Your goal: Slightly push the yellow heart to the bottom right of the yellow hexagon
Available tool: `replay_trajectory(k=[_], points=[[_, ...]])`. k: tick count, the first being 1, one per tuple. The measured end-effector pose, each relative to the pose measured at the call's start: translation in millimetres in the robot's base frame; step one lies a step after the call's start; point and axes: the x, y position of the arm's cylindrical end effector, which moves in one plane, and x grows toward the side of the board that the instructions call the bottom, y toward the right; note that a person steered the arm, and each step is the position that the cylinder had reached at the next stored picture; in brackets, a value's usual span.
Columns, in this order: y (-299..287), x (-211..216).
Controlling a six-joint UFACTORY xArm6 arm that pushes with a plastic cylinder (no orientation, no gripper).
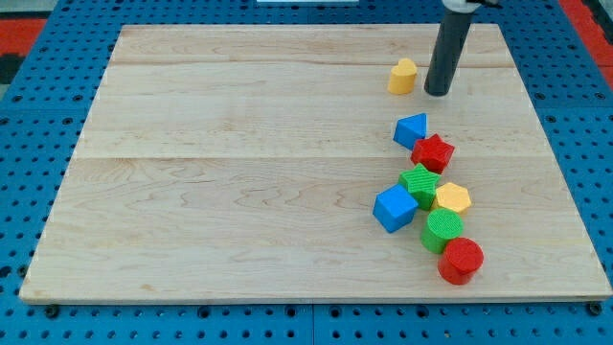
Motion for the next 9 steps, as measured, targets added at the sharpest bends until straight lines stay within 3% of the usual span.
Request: replay_trajectory(k=[1,2,3,4,5,6,7,8,9], points=[[-32.4,-45.8],[-67.9,-13.8],[-19.0,42.4],[-11.7,36.5],[-5.0,93.8],[11.8,107.0],[106.9,168.2],[112.2,286.3],[53.9,303.6]])
